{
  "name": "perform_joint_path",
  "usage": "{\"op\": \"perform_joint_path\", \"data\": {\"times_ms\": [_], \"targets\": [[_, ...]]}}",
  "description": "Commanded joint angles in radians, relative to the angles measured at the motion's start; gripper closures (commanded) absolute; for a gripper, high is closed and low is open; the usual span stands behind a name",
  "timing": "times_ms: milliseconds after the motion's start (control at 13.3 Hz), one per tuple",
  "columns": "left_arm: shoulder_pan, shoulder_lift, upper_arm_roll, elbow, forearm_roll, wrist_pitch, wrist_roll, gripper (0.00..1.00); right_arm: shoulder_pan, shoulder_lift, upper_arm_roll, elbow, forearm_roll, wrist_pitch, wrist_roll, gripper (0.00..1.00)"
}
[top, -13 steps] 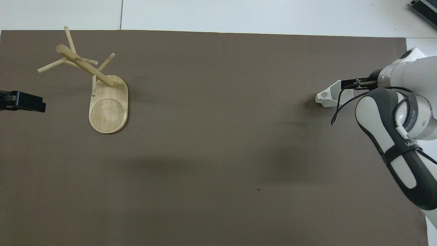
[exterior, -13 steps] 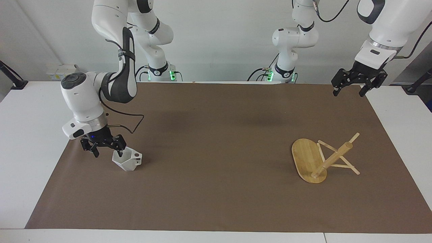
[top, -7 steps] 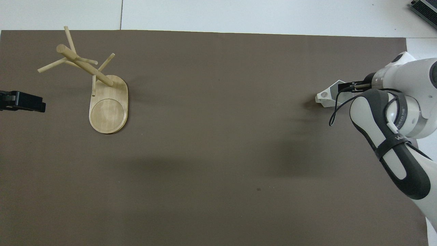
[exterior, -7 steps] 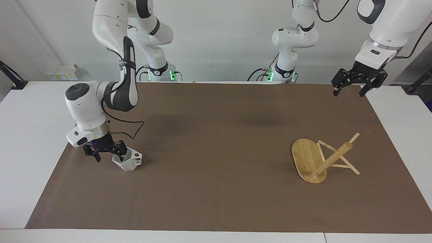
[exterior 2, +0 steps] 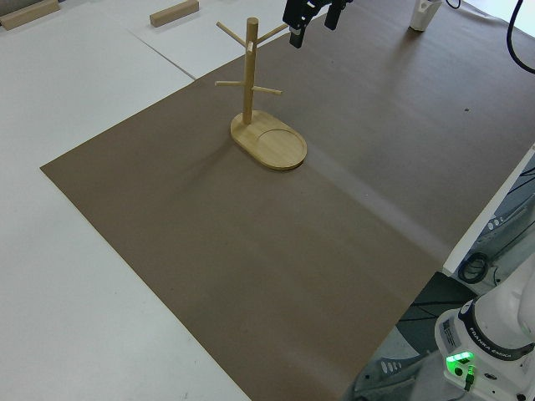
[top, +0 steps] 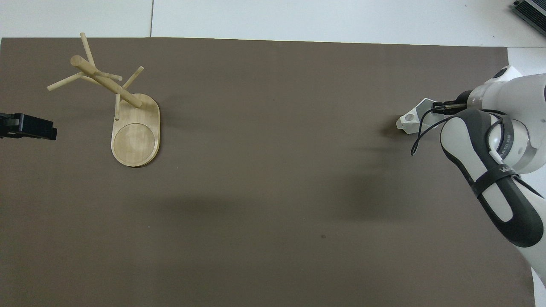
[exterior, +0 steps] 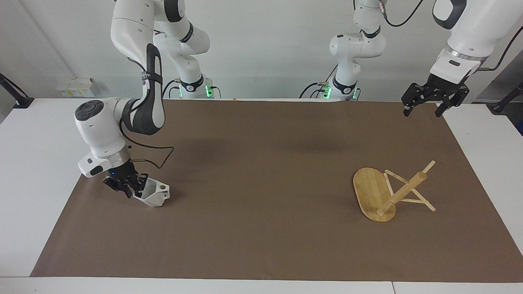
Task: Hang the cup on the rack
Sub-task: 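Lift the white cup with the right gripper toward the wooden rack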
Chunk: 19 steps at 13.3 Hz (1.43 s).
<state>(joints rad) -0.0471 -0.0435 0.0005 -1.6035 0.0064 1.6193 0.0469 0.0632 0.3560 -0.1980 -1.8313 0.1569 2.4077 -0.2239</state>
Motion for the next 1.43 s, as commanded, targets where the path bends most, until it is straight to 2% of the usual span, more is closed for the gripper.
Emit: {"op": "perform_joint_path", "data": {"times_ms": [0,302,528,829,1131,1357], "targets": [[-0.005,-0.027,0.004,-0.035,0.009,0.017,-0.010,0.00,-0.006,-0.005,0.005,0.000,0.033,-0.005,-0.012,1.00],[-0.002,-0.027,0.004,-0.035,0.009,0.019,-0.009,0.00,0.004,-0.023,0.003,0.030,0.078,-0.085,-0.014,1.00],[-0.005,-0.027,0.003,-0.035,0.009,0.021,-0.013,0.00,0.015,-0.060,0.008,0.107,0.078,-0.256,-0.025,1.00],[-0.005,-0.027,0.004,-0.035,0.009,0.021,-0.009,0.00,0.018,-0.146,0.104,0.118,0.093,-0.334,-0.012,1.00],[-0.007,-0.027,0.004,-0.035,0.009,0.021,-0.009,0.00,0.018,-0.198,0.224,0.118,0.338,-0.338,0.037,1.00],[-0.007,-0.027,0.004,-0.033,0.009,0.019,-0.015,0.00,0.020,-0.210,0.336,0.118,0.589,-0.335,0.110,1.00]]}}
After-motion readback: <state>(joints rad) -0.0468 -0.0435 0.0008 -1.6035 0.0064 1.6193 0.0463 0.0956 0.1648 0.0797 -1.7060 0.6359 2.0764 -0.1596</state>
